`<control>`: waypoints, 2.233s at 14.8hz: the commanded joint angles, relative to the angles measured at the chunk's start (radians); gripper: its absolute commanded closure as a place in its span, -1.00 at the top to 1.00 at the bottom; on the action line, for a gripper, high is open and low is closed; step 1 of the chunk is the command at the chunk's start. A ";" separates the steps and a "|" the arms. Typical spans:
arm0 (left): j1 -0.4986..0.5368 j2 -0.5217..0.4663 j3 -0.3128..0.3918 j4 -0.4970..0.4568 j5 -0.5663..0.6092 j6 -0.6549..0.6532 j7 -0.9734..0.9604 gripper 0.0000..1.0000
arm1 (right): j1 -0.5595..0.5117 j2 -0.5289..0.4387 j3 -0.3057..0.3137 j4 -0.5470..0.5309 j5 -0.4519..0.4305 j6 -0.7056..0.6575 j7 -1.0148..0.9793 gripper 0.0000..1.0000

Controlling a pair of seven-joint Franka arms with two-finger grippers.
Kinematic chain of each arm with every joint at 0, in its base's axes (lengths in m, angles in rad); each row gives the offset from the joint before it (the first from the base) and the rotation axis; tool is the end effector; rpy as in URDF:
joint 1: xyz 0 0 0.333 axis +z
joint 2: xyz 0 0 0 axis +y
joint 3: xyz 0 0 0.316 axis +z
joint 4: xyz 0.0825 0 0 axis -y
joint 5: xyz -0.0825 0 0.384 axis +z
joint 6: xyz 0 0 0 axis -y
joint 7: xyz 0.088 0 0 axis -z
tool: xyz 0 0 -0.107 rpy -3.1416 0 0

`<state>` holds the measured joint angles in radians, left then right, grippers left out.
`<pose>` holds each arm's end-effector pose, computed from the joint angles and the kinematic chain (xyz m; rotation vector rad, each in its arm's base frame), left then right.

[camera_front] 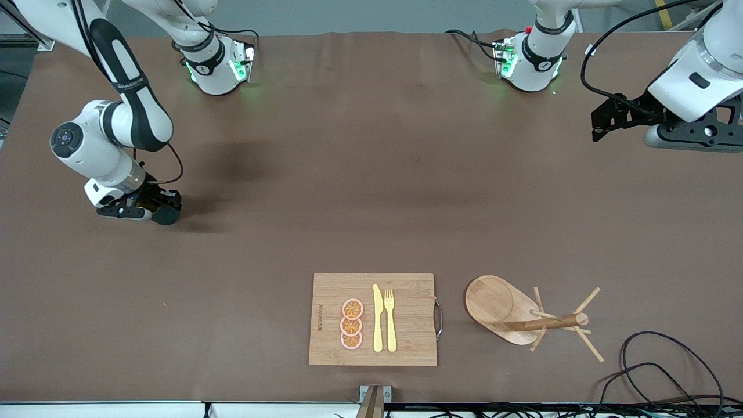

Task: Pass cup and hang on rack
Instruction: 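Close the right gripper on the mug rim and lift it, then carry the teal mug with the right gripper to the table middle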

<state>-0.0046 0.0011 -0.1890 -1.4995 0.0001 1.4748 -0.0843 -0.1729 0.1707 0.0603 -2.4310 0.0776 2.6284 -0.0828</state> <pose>0.5351 -0.1048 0.6489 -3.1332 0.1714 0.0401 0.4907 -0.0568 0.2389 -3.0911 0.1515 -0.0485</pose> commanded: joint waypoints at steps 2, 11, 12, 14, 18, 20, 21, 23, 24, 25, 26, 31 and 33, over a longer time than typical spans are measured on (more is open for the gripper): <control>0.006 0.002 -0.012 0.011 0.017 -0.011 -0.017 1.00 | -0.004 -0.010 0.000 -0.017 -0.028 0.027 -0.002 -0.99; 0.003 0.004 -0.012 0.011 0.017 -0.011 -0.015 1.00 | 0.090 -0.080 0.006 0.003 -0.027 -0.123 0.188 -0.99; 0.003 0.004 -0.012 0.011 0.017 -0.011 -0.015 1.00 | 0.122 -0.098 0.006 0.024 -0.029 -0.201 0.249 -0.99; 0.005 0.004 -0.012 0.011 0.017 -0.011 -0.015 1.00 | 0.179 -0.117 0.012 0.071 -0.027 -0.330 0.378 -0.99; 0.008 0.004 -0.012 0.010 0.017 -0.011 -0.014 1.00 | 0.360 -0.126 0.012 0.128 -0.029 -0.421 0.693 -0.99; 0.008 0.005 -0.012 0.011 0.017 -0.011 -0.014 1.00 | 0.420 -0.125 0.013 0.157 -0.029 -0.449 0.820 -0.99; 0.009 0.005 -0.012 0.011 0.017 -0.011 -0.012 1.00 | 0.464 -0.120 0.013 0.176 -0.029 -0.464 0.892 -0.99; 0.009 0.005 -0.012 0.011 0.017 -0.011 -0.006 1.00 | 0.550 -0.111 0.013 0.237 -0.025 -0.502 1.062 -0.99; 0.009 0.005 -0.012 0.011 0.017 -0.011 -0.006 1.00 | 0.594 -0.090 0.013 0.275 -0.021 -0.524 1.154 -0.99; 0.011 0.005 -0.010 0.011 0.017 -0.011 -0.006 1.00 | 0.648 -0.062 0.013 0.327 -0.015 -0.542 1.251 -0.99; 0.011 0.005 -0.012 0.011 0.017 -0.011 -0.006 1.00 | 0.705 -0.030 0.013 0.387 -0.013 -0.563 1.356 -0.99; 0.011 0.005 -0.010 0.011 0.017 -0.011 -0.005 1.00 | 0.930 0.272 0.013 0.748 0.028 -0.585 1.832 -0.99; 0.011 0.005 -0.010 0.011 0.017 -0.011 -0.005 1.00 | 0.947 0.351 0.013 0.864 0.060 -0.584 1.931 -0.99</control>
<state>0.0010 0.0029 -0.1915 -1.4998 0.0001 1.4747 -0.0843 0.7703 0.4064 0.0850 -1.7320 0.1004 2.0740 1.7658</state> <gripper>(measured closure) 0.000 0.952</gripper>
